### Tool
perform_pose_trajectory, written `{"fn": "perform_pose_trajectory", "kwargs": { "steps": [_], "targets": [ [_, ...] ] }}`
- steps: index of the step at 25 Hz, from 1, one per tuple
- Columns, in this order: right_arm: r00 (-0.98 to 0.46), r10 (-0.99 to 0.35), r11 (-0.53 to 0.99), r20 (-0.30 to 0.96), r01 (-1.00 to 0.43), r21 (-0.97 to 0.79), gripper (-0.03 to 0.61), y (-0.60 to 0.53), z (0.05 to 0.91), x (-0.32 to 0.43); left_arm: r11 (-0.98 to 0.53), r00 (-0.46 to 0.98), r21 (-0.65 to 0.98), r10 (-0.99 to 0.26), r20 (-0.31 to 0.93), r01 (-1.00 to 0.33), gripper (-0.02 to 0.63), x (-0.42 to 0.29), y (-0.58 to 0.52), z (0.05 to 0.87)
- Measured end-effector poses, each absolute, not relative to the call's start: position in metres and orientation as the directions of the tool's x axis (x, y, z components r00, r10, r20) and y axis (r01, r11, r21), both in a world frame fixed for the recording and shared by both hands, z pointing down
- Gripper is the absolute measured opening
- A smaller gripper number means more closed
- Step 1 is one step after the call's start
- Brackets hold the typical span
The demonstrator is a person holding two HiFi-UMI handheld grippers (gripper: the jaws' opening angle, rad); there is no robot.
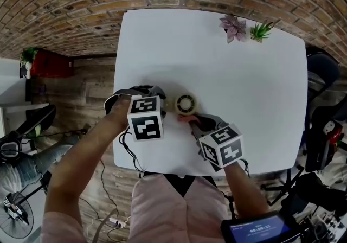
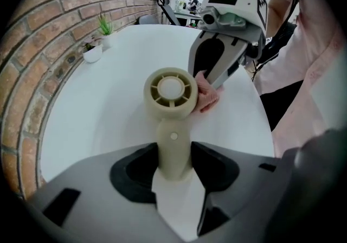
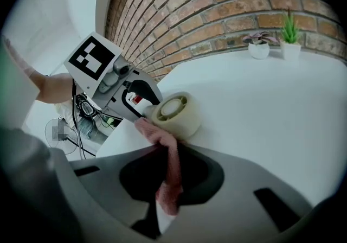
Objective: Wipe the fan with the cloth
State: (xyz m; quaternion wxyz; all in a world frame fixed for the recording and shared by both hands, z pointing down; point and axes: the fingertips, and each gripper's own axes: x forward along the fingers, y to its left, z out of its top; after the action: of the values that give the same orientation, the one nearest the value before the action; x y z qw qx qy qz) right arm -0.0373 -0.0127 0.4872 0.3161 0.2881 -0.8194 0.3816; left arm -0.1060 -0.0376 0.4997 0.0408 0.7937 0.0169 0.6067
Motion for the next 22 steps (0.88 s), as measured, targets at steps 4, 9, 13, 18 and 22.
{"fn": "perform_pose_trajectory", "kwargs": {
  "steps": [4, 9, 13, 18, 22],
  "targets": [
    [-0.632, -0.232, 0.537, 0.74, -0.717, -0.444, 0.034, -0.011, 0.486, -0.034, -0.996, 0.243, 0.085, 0.085, 0.966, 0.007, 0.201, -0.105, -0.037, 0.499],
    [-0.628, -0.234, 0.531, 0.743, -0.722, -0.443, 0.034, -0.008, 0.485, -0.03, -0.995, 0.213, 0.092, 0.1, 0.972, 0.05, 0.201, -0.104, -0.035, 0.498],
    [-0.619, -0.244, 0.521, 0.746, -0.733, -0.438, 0.034, -0.009, 0.485, -0.023, -0.993, 0.204, 0.092, 0.105, 0.973, 0.072, 0.201, -0.104, -0.035, 0.498],
    [-0.609, -0.252, 0.516, 0.752, -0.742, -0.428, 0.034, -0.011, 0.485, -0.016, -0.99, 0.188, 0.09, 0.11, 0.976, 0.107, 0.201, -0.103, -0.034, 0.498],
    [-0.603, -0.255, 0.511, 0.756, -0.748, -0.424, 0.034, -0.011, 0.486, -0.012, -0.984, 0.171, 0.087, 0.113, 0.979, 0.153, 0.201, -0.101, -0.033, 0.499]
  ]
}}
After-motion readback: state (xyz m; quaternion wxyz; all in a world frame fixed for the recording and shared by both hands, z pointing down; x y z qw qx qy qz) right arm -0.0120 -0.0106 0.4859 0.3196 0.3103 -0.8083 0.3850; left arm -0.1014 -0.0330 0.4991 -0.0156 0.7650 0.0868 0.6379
